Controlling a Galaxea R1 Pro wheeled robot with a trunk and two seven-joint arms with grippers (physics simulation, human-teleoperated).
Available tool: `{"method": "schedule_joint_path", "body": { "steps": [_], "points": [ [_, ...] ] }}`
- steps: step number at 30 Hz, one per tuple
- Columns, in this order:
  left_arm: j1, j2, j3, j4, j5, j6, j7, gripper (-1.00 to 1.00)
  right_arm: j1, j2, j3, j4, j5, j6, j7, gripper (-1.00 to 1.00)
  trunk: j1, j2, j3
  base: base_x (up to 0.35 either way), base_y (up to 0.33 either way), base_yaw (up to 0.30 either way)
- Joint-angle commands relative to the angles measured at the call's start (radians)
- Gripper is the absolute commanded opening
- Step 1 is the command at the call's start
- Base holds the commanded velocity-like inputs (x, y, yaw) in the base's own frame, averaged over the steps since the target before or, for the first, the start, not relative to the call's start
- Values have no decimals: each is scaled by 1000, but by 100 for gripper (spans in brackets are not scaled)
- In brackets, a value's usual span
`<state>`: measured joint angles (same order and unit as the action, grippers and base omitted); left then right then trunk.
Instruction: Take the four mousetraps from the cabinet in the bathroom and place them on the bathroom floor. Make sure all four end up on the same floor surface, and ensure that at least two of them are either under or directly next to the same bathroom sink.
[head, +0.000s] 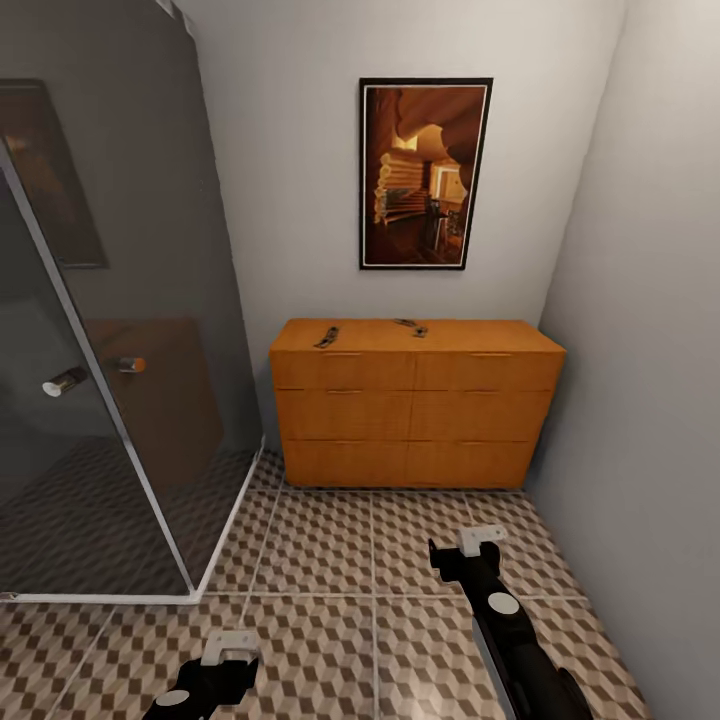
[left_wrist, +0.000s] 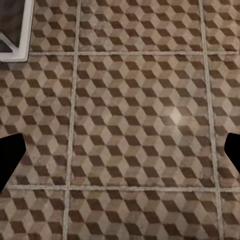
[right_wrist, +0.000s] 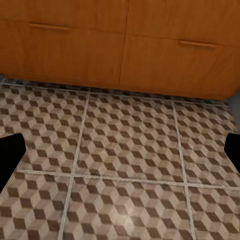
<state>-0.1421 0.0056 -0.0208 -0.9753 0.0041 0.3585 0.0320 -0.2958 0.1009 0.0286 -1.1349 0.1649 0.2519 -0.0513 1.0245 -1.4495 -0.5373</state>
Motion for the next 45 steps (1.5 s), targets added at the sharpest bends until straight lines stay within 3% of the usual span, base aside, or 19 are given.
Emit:
{"method": "schedule_joint_path", "body": {
  "steps": [1,12,19,26,45],
  "points": [
    [-1,1,-2,-2,1,5,3,100,0,0,1,-2,8,7,-4,100,1,0,-1,308,-3,188],
    [-1,1,-4,-1,1,5,3,100,0,-4,1,-2,9,5,-4,100,1,0,-1,289,-9,111],
    [-1,1,-55,1,1,5,5,100,0,0,2,-2,7,7,-3,100,1,0,-1,310,-72,4],
    [-1,1,-60,1,1,5,5,100,0,1,2,-2,7,7,-3,100,1,0,-1,294,-54,0],
    [-1,1,-60,1,1,5,5,100,0,-2,1,-2,8,6,-4,100,1,0,1,29,-2,-74]
  ]
}}
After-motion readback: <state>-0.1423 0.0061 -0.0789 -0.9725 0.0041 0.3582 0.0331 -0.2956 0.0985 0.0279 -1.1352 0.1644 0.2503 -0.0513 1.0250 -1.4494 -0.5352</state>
